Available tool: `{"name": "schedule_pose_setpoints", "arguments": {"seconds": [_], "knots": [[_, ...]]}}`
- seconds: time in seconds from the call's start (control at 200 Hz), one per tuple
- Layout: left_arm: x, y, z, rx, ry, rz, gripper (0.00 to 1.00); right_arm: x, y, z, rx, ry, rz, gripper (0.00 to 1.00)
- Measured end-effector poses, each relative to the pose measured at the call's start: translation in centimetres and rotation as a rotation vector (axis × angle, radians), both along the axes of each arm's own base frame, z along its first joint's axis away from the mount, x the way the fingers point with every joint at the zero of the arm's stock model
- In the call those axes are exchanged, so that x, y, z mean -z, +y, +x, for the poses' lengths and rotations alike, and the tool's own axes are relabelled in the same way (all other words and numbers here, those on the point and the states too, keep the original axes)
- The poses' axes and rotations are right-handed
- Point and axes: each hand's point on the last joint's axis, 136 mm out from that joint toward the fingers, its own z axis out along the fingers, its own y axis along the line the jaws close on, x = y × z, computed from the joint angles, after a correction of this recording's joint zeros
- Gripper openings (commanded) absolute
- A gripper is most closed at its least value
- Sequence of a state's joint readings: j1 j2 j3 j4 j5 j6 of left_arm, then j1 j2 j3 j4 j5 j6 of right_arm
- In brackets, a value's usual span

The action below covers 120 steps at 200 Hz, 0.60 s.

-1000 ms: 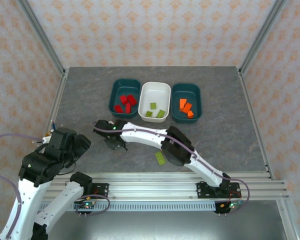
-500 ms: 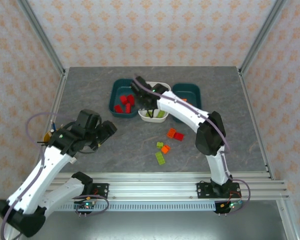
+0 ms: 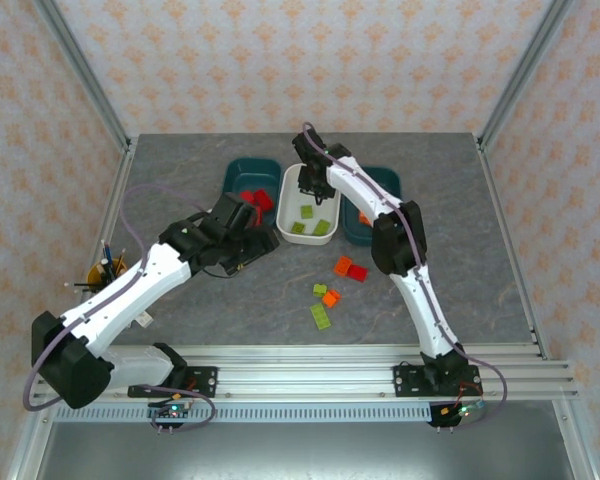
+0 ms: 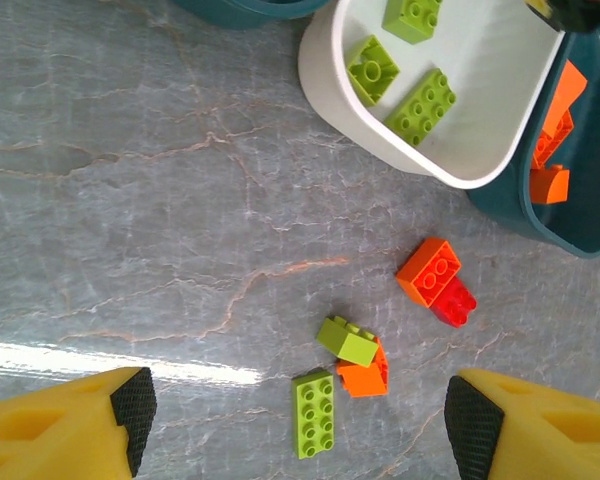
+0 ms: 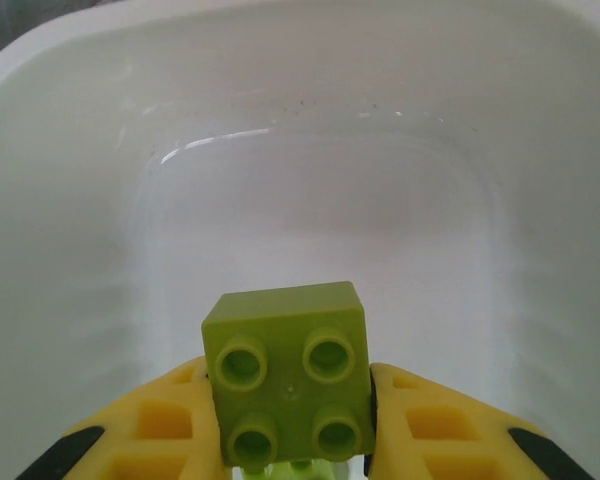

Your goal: Sort the legos into containers by color

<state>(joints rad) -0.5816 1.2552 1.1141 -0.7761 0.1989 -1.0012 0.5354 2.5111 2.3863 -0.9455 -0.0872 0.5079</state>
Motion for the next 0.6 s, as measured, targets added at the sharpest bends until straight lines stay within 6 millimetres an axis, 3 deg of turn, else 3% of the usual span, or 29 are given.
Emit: {"name": "schedule_pose_setpoints", "arguments": {"seconds": [0.19,0.36,0.455,0.6], "knots": [[0.1,-0.8,0.2,0.024,-0.003,0.015,0.79,1.7,0.6,0.0,0.013,0.052,0.025,0.57],[0.3,-0.8,0.2,0.030,-0.006,0.031,0.78,1.1,0.6,-0.3,0.014,0.057,0.030,0.61],[0.4,-1.1,0.1,0.056,-0.008,0.045,0.77,-0.8,0.5,-0.6,0.010,0.036,0.038,0.59],[0.4,-2.1,0.1,0.117,-0.009,0.072,0.75,-7.3,-0.9,-2.9,-0.003,-0.042,0.050,0.57]]}}
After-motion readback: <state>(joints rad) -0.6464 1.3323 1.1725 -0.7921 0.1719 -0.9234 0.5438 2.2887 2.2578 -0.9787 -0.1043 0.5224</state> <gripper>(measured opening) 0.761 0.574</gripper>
